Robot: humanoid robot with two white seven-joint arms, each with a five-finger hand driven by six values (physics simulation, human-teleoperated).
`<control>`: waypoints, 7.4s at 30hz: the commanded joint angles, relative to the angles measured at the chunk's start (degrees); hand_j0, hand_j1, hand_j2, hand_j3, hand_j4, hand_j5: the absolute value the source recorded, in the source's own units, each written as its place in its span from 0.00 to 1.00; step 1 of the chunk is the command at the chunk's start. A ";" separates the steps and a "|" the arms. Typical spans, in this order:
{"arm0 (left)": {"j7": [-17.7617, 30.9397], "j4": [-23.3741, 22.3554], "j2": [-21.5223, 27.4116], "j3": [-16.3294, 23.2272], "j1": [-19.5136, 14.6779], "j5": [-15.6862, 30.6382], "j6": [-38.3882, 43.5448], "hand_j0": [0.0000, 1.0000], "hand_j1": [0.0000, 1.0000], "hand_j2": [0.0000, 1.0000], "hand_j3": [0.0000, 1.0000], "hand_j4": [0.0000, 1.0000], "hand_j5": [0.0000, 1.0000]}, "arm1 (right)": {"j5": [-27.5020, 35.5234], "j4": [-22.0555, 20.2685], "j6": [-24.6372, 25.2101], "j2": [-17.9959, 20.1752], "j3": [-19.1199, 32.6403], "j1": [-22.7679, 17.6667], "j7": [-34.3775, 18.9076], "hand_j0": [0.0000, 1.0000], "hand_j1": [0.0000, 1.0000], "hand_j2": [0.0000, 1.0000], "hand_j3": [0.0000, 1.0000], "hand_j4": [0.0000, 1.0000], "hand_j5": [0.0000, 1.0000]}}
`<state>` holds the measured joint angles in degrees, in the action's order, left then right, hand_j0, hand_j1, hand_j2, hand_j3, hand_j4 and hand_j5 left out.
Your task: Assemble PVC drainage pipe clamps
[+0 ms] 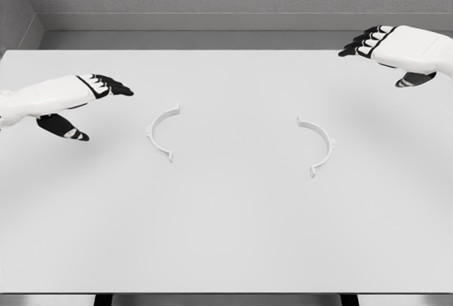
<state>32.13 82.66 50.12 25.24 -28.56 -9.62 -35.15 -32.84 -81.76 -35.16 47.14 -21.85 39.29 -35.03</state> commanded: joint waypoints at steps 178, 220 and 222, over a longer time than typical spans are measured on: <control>-9.45 -45.22 -37.47 14.66 -29.79 -28.26 6.59 1.00 1.00 1.00 1.00 1.00 1.00 | 18.60 14.26 0.16 -11.98 -0.13 -4.21 0.03 1.00 1.00 1.00 1.00 1.00 1.00; -10.59 -37.66 -31.93 20.46 -29.53 -28.17 2.98 1.00 1.00 1.00 1.00 1.00 1.00 | 11.57 13.12 0.16 -18.66 -2.68 -9.23 0.03 1.00 1.00 1.00 1.00 1.00 1.00; -10.59 -37.66 -32.10 20.46 -29.44 -28.17 2.98 1.00 1.00 1.00 1.00 1.00 1.00 | 10.86 13.38 0.16 -19.28 -2.68 -9.23 0.03 1.00 1.00 1.00 1.00 1.00 1.00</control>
<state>21.57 44.97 17.96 45.83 -58.01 -38.09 -32.26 -21.90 -68.62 -35.10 28.21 -24.49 30.06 -35.02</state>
